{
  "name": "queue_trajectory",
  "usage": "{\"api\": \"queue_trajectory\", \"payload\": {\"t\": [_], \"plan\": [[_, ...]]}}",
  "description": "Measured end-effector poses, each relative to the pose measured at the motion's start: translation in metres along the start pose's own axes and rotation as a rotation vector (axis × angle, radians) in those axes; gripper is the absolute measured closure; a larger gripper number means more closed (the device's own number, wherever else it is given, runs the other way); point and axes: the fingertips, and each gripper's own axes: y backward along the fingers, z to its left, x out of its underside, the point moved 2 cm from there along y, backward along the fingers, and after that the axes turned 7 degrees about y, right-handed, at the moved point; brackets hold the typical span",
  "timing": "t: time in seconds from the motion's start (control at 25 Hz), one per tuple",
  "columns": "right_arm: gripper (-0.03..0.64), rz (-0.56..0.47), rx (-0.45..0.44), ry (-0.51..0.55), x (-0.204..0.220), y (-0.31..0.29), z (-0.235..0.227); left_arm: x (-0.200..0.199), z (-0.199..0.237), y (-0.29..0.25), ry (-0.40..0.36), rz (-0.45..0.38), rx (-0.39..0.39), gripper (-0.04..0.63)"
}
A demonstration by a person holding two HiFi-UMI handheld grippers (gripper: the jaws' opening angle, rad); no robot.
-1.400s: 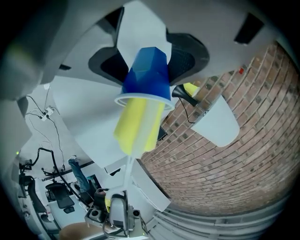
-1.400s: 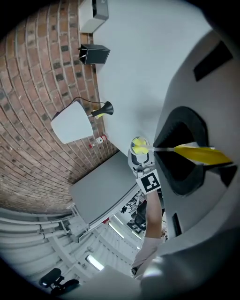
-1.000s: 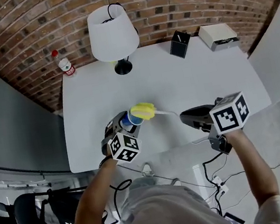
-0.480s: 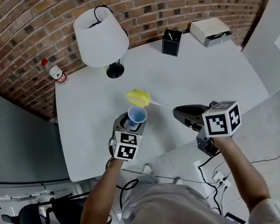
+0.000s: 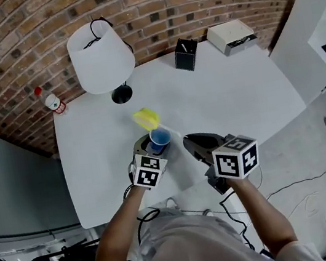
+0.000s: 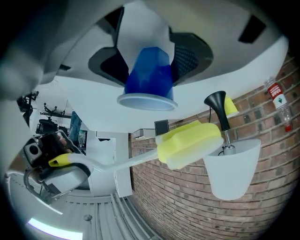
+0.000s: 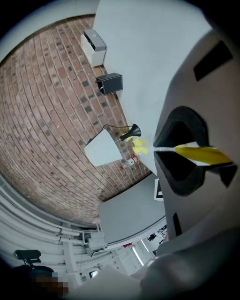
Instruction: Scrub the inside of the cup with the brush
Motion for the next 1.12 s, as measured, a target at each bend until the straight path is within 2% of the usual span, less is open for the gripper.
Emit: {"api": "queue_trajectory", "payload": {"t": [0.2,0.52,0.92,1.12], "plan": [[0.592,-0.013,-0.007,-0.009,-0.001,-0.01,-0.002,0.007,0.002,-0.009,0.003,0.046,0.027,0.33],[0.592,-0.008,-0.028,-0.042,0.0,-0.03,-0.004,0.006,0.01,-0.005,0.016,0.055,0.048,0.328],[0.592,0.003,-0.055,-0.059,0.006,-0.042,0.001,0.024,0.017,-0.004,0.034,0.104,0.045,0.328],[0.592,0.01,-0.057,-0.057,0.009,-0.038,0.003,0.027,0.019,0.001,0.047,0.114,0.01,0.328]]}}
